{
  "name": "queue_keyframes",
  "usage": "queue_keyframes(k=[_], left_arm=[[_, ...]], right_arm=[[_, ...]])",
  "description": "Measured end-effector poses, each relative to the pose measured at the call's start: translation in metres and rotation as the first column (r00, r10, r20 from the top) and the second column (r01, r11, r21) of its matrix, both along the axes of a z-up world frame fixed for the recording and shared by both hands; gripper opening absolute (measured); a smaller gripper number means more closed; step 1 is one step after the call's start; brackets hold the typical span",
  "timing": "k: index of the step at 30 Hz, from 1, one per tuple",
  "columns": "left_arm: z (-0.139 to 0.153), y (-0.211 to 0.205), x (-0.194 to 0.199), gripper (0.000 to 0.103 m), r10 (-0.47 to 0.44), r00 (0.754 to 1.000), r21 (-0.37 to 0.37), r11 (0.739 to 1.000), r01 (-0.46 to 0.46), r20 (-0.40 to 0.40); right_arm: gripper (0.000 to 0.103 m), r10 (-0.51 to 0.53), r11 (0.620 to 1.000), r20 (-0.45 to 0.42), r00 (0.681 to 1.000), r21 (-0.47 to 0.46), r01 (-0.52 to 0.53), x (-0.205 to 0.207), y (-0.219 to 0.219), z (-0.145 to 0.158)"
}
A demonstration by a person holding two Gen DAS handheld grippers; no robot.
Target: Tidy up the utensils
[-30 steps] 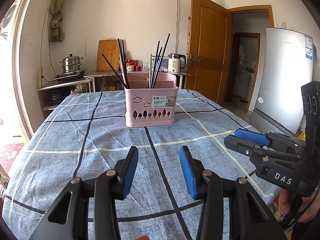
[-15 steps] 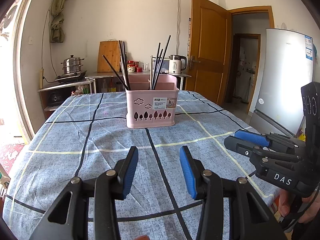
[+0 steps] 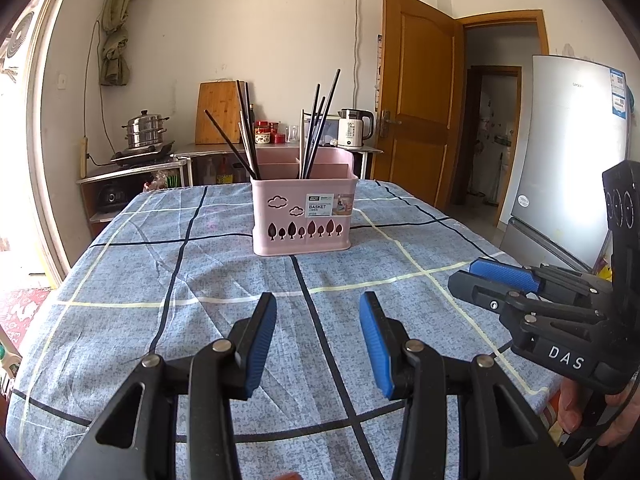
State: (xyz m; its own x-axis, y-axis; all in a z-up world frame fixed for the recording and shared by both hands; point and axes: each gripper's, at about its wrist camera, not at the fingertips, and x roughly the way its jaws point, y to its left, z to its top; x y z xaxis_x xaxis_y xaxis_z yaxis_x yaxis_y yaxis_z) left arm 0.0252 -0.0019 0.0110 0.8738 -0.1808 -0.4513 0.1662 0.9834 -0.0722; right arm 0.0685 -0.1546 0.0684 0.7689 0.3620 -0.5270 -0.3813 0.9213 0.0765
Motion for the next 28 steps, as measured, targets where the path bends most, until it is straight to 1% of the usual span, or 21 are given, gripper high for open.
queue_keyframes(k=[11, 17, 28], left_arm=[[-0.0009, 0.0005, -0.0009, 0.045, 0.015, 1.0, 0.006, 1.0, -0.015, 0.002], [0.0, -0.0027, -0.0044, 0.045, 0.005, 1.0, 0.018, 1.0, -0.005, 0.02], [0.0013, -0.0045, -0.0037, 0.045, 0.006, 1.0, 0.021, 1.0, -0.006, 0.026]], right_arm=[[0.034, 0.002, 1.0, 0.001, 1.0, -0.002, -0.002, 0.0, 0.0002, -0.0005], [0.034, 0.008, 1.0, 0.001, 1.0, -0.008, -0.008, -0.0009, 0.0015, -0.0011], [0.034, 0.009, 1.0, 0.003, 1.0, -0.008, -0.009, -0.0009, 0.0023, -0.0007]])
